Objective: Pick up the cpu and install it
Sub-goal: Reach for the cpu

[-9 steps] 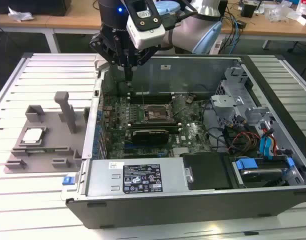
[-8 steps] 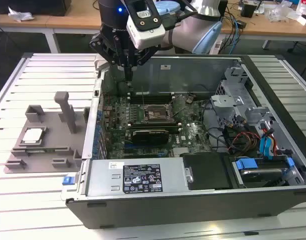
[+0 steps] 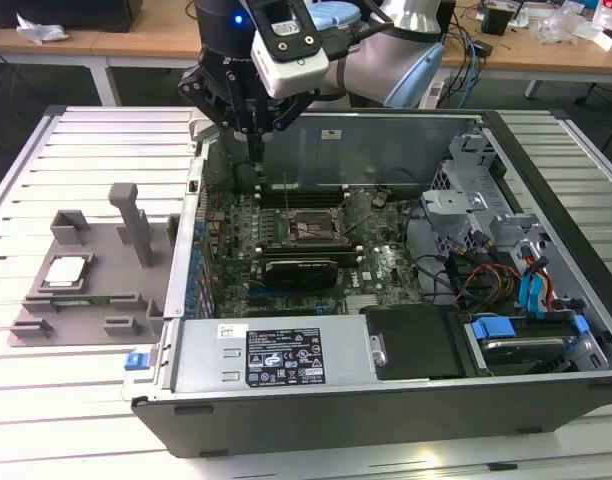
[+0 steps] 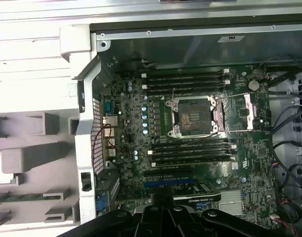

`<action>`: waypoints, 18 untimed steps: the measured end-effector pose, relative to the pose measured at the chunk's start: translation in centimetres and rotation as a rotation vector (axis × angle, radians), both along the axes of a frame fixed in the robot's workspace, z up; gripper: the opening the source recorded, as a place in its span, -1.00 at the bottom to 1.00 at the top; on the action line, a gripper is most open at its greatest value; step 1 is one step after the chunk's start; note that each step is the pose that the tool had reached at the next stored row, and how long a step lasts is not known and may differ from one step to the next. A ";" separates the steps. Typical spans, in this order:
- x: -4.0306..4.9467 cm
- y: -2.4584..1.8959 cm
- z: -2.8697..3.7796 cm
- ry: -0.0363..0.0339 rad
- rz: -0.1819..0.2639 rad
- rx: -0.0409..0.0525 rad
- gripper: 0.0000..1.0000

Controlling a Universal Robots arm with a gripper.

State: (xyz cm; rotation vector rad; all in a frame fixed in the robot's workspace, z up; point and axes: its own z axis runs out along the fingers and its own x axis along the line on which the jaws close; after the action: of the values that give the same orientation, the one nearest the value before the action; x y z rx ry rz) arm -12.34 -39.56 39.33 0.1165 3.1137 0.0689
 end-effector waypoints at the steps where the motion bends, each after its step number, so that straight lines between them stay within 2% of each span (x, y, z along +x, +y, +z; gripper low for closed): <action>1: -0.02 0.00 0.00 0.0000 0.000 0.0001 -0.79; 18: -1.86 0.00 0.00 0.0000 0.000 0.0000 -0.79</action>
State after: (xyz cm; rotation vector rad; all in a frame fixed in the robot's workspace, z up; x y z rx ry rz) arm -14.21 -39.56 39.33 0.1166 3.1137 0.0688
